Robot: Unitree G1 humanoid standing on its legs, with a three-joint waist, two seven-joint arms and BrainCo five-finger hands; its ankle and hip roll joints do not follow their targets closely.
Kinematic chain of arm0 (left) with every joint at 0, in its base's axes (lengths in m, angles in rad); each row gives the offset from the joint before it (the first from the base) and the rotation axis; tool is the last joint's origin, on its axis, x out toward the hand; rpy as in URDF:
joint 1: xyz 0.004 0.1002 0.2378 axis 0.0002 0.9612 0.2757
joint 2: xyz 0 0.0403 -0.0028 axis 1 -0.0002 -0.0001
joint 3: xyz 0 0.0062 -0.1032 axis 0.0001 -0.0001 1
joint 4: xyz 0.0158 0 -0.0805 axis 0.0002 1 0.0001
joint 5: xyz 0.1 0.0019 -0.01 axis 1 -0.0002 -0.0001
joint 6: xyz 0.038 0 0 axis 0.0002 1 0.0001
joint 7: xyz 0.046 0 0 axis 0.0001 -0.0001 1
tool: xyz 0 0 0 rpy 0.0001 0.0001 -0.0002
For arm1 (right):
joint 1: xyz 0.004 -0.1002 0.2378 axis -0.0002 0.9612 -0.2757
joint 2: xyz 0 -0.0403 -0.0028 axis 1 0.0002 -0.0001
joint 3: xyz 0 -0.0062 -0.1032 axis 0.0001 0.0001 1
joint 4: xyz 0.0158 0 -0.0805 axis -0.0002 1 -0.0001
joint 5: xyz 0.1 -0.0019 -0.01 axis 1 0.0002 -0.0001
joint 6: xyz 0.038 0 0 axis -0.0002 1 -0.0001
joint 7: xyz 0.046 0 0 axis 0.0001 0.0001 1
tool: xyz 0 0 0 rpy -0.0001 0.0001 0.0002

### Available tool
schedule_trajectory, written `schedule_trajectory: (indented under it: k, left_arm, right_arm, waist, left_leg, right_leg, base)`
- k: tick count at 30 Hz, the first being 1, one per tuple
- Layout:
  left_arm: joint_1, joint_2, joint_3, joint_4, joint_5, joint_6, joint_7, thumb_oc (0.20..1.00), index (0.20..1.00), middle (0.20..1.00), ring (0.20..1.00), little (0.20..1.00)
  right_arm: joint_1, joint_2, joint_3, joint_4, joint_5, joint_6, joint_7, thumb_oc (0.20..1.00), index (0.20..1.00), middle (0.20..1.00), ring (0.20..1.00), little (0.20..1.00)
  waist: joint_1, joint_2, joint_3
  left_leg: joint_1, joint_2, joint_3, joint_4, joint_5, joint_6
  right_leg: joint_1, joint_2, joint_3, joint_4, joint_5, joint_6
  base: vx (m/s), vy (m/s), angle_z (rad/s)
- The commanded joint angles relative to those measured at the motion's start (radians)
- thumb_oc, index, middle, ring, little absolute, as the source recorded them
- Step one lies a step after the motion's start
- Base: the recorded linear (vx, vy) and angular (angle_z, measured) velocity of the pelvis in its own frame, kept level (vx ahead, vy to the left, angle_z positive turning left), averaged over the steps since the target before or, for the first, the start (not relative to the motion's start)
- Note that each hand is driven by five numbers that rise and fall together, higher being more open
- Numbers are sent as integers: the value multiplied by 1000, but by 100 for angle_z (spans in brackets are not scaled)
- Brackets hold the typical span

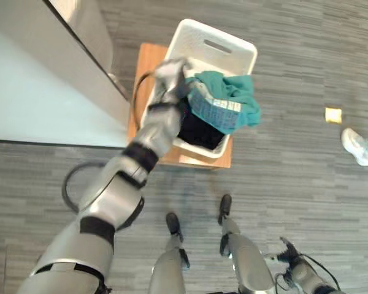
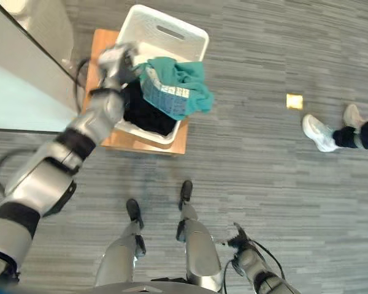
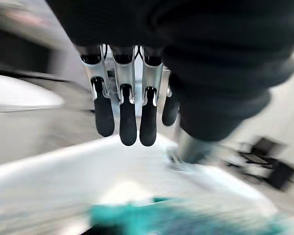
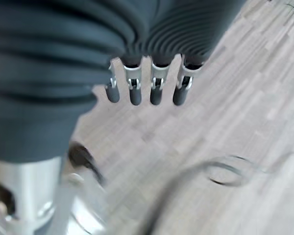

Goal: Pick up bed clothes into laundry basket.

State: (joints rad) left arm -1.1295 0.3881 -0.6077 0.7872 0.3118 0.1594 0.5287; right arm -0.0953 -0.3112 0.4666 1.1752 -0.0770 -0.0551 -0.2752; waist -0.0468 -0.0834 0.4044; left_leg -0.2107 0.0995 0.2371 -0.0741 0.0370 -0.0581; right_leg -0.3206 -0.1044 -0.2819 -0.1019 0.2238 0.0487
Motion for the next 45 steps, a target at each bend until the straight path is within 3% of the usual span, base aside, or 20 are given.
schedule_trajectory:
  k: [1,3,4,5,6,7,8,9,12,18,19,22,31,36,41,45]
  left_arm:
    - [-134,-115,7,-66,-47,-94,72,1000,1000,1000,1000,1000]
    - [-92,-150,16,-135,-75,-117,61,1000,1000,1000,1000,1000]
    - [-29,-321,12,-280,-50,-140,70,1000,1000,1000,1000,1000]
    - [4,-271,0,-204,-110,-148,38,1000,1000,1000,1000,1000]
    - [64,-249,17,-277,-100,-162,56,1000,1000,1000,1000,1000]
    - [118,-262,-3,-329,-88,-161,44,1000,1000,1000,1000,1000]
    - [131,-370,-36,-411,-39,-181,22,1000,1000,1000,1000,1000]
    - [128,-377,-67,-391,-84,-194,-7,1000,1000,1000,1000,1000]
    - [238,-245,-17,-515,-165,-219,-37,1000,1000,1000,1000,1000]
    - [404,-138,11,-675,-178,-248,-105,1000,1000,1000,1000,1000]
    - [475,-95,32,-695,-190,-259,-127,1000,1000,1000,1000,1000]
    - [597,-54,59,-708,-199,-274,-159,1000,1000,1000,1000,1000]
    - [855,-21,102,-505,-140,-258,-158,1000,1000,1000,1000,1000]
    - [862,-23,103,-488,-140,-252,-159,1000,1000,1000,1000,1000]
    - [751,-75,71,-413,-142,-227,-101,1000,1000,1000,1000,1000]
    - [703,-92,62,-403,-146,-219,-77,1000,1000,1000,1000,1000]
  right_arm:
    - [58,-16,-31,-32,7,6,-8,1000,1000,1000,1000,1000]
    - [60,-18,-46,-48,5,11,-8,1000,1000,1000,1000,1000]
    - [58,-20,-65,-86,14,15,-17,1000,1000,1000,1000,1000]
    - [33,-14,-52,-76,12,23,-12,1000,1000,1000,1000,1000]
    - [31,-3,-56,-76,-4,23,-33,1000,1000,1000,1000,1000]
    - [26,0,-62,-80,-1,27,-35,1000,1000,1000,1000,1000]
    - [11,1,-70,-110,7,27,-37,1000,1000,1000,1000,1000]
    - [-19,-5,-64,-125,12,25,-46,1000,1000,1000,1000,1000]
    - [-23,-49,-108,-167,-15,34,-86,1000,1000,1000,1000,1000]
    - [-74,-125,-245,-182,15,45,-144,1000,1000,1000,1000,1000]
    - [-95,-198,-309,-175,34,49,-167,1000,1000,1000,1000,1000]
    - [-116,-303,-380,-170,50,47,-178,1000,1000,1000,1000,1000]
    - [-228,-477,-456,-160,96,22,-207,1000,1000,1000,1000,1000]
    - [-249,-481,-454,-175,110,14,-212,1000,1000,1000,1000,1000]
    - [-354,-412,-362,-215,72,30,-264,1000,1000,1000,1000,1000]
    - [-411,-404,-317,-246,41,43,-291,1000,1000,1000,1000,1000]
  waist:
    - [4,8,-10]
    - [15,15,-30]
    - [31,20,-52]
    - [37,21,-59]
    - [49,22,-68]
    - [61,23,-80]
    - [78,23,-87]
    - [91,25,-92]
    - [121,29,-125]
    - [177,35,-174]
    - [205,28,-185]
    - [236,12,-196]
    - [285,-34,-199]
    - [288,-40,-166]
    - [278,-26,-65]
    - [265,-21,-29]
  left_leg:
    - [-58,33,-62,-13,15,-28]
    - [-41,29,-66,-13,9,-26]
    - [-25,23,-76,-13,2,-20]
    - [-12,22,-83,-13,-5,-22]
    - [-3,17,-92,-13,-9,-20]
    - [4,12,-101,-13,-11,-18]
    - [8,6,-111,-13,-13,-15]
    - [19,4,-121,-13,-16,-16]
    - [35,-12,-151,-13,-24,-8]
    - [63,-38,-207,-13,-34,-1]
    - [78,-44,-223,-13,-41,-3]
    - [79,-52,-241,-13,-36,-2]
    - [80,-40,-236,-13,-36,-4]
    - [65,-29,-230,-13,-29,-5]
    - [6,-11,-218,-13,-5,-8]
    - [-28,-4,-207,-13,9,-10]
  right_leg:
    - [96,-93,-36,15,-125,156]
    - [119,-97,-41,15,-129,155]
    - [143,-102,-52,15,-138,154]
    - [159,-102,-55,15,-144,153]
    - [174,-105,-64,15,-147,151]
    - [189,-107,-72,15,-151,151]
    - [202,-109,-83,15,-154,150]
    - [217,-112,-88,15,-157,151]
    - [251,-124,-109,15,-163,155]
    - [316,-135,-163,15,-175,154]
    - [345,-135,-187,15,-182,155]
    - [365,-138,-220,15,-180,157]
    - [362,-126,-227,15,-185,157]
    - [343,-119,-221,15,-185,153]
    - [274,-115,-204,15,-169,150]
    - [231,-115,-183,15,-157,150]
  base:
    - [34,-11,25]
    - [47,-18,26]
    - [40,-28,26]
    - [56,-45,34]
    - [47,-36,34]
    - [32,-39,22]
    - [3,-25,8]
    - [-12,-16,7]
    - [25,5,45]
    - [48,8,36]
    - [50,-18,37]
    - [30,-25,41]
    - [-1,-19,7]
    - [-63,-29,-15]
    - [-155,-6,-7]
    - [-102,33,-17]
